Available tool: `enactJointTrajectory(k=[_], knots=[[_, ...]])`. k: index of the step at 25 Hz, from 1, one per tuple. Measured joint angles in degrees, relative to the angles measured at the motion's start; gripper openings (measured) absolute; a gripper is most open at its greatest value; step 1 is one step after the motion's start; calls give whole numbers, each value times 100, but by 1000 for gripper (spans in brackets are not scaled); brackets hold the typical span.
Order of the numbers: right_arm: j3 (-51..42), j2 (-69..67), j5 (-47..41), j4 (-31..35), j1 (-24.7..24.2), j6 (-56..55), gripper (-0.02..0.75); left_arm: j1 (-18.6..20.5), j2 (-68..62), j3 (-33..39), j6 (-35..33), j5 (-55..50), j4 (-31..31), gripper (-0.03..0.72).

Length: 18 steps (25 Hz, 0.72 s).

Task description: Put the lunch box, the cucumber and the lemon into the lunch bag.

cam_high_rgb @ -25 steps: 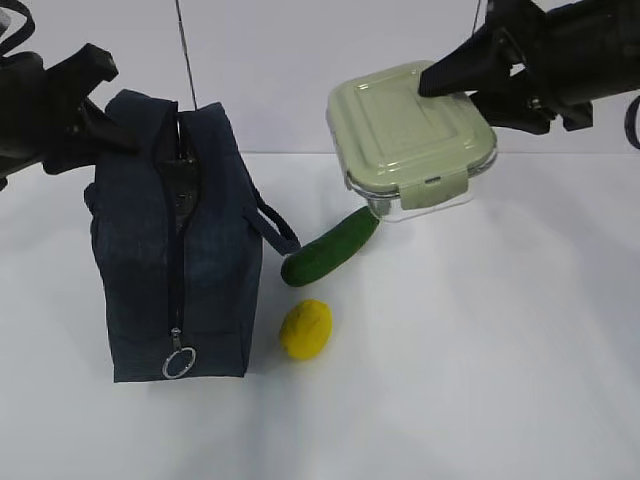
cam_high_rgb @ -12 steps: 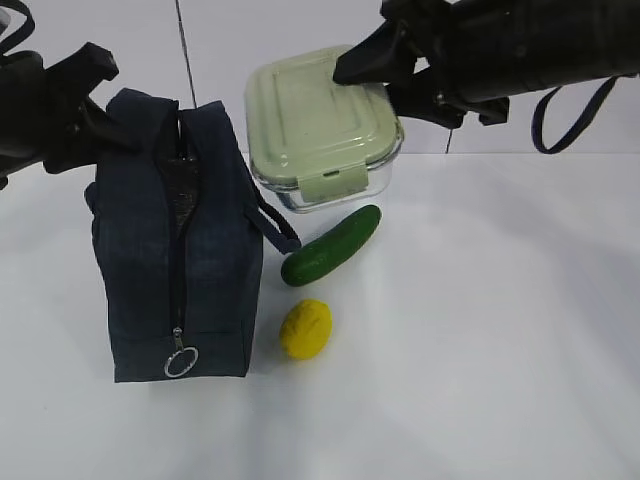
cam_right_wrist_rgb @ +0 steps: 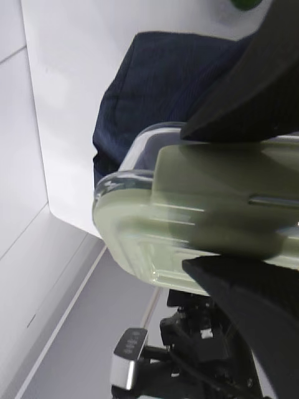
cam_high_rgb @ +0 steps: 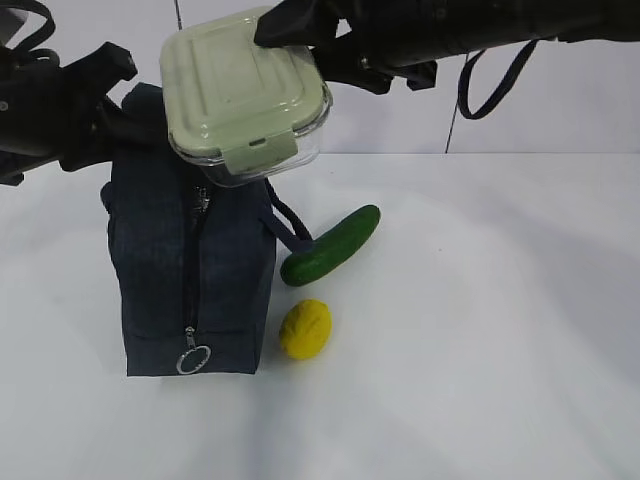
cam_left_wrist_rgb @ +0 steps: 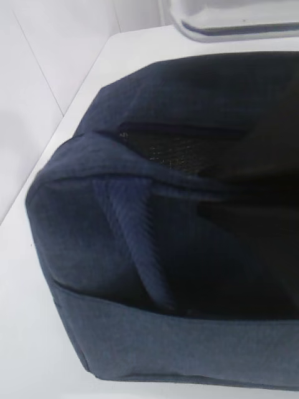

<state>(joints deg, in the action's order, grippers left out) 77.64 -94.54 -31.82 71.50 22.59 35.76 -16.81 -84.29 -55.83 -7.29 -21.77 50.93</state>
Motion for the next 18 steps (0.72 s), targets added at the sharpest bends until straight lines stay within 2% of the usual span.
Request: enactJointTrajectory(k=[9,18], knots=[[120,-277,52,-36,128,-31,430,0,0,0,0,62,-11,11],[133,-756,418,-423,128,-40,430,0,0,0,0,62,0,9]])
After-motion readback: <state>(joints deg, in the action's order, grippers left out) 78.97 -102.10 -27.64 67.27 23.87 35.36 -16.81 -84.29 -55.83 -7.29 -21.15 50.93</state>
